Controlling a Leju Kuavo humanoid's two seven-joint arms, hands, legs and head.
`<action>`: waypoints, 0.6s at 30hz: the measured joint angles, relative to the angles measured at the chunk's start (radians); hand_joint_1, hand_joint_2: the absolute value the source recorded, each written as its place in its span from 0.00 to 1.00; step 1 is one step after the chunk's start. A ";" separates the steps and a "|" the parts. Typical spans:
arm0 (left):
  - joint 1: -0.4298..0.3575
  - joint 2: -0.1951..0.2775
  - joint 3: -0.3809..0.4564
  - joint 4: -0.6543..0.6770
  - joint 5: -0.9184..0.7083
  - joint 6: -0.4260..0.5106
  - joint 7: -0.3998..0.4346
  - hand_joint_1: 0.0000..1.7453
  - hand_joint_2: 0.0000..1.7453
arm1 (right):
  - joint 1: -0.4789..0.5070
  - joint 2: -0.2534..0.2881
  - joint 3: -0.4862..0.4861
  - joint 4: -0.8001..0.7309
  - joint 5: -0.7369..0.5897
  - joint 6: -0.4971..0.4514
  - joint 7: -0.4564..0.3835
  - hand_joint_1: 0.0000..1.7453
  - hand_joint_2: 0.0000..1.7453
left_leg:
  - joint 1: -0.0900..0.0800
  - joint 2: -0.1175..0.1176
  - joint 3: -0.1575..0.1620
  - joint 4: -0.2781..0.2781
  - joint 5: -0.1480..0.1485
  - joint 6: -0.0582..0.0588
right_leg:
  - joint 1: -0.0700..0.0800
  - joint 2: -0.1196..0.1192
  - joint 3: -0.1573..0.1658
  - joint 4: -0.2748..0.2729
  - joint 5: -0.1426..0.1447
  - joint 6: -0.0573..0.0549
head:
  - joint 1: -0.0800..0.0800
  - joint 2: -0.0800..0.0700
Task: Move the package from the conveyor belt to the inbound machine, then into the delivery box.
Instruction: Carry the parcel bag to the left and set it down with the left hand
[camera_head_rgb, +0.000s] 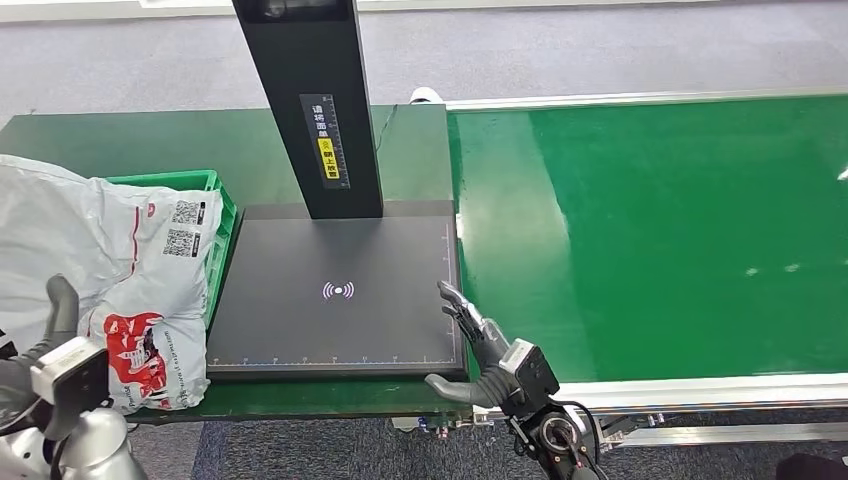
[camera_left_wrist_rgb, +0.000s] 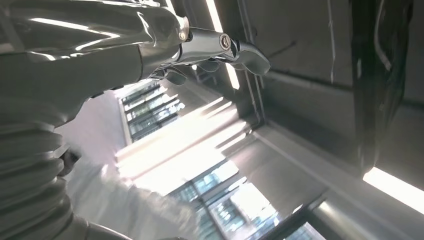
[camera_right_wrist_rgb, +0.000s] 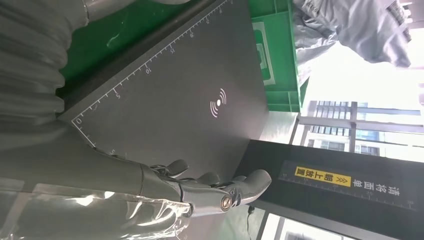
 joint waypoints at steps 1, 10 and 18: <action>0.000 0.000 0.000 0.021 0.001 0.000 0.000 0.00 1.00 | 0.001 0.000 0.000 -0.001 0.001 0.000 0.000 0.00 1.00 | 0.000 0.000 0.000 0.000 0.000 0.000 | 0.000 0.000 0.000 0.000 0.000 0.000 | 0.000 0.000; 0.032 0.015 -0.110 0.009 0.225 0.000 0.000 0.00 1.00 | -0.014 0.000 0.000 0.005 0.000 0.002 -0.005 0.00 1.00 | 0.000 0.000 -0.001 0.000 0.000 0.000 | 0.000 0.000 0.000 0.000 0.000 0.000 | 0.000 0.000; 0.102 0.100 -0.407 -0.096 0.562 -0.001 0.000 0.00 1.00 | -0.027 0.000 0.000 0.018 -0.002 0.002 -0.014 0.00 1.00 | 0.000 -0.001 -0.001 0.000 0.000 0.000 | 0.000 0.000 0.000 0.000 0.000 0.000 | 0.000 0.000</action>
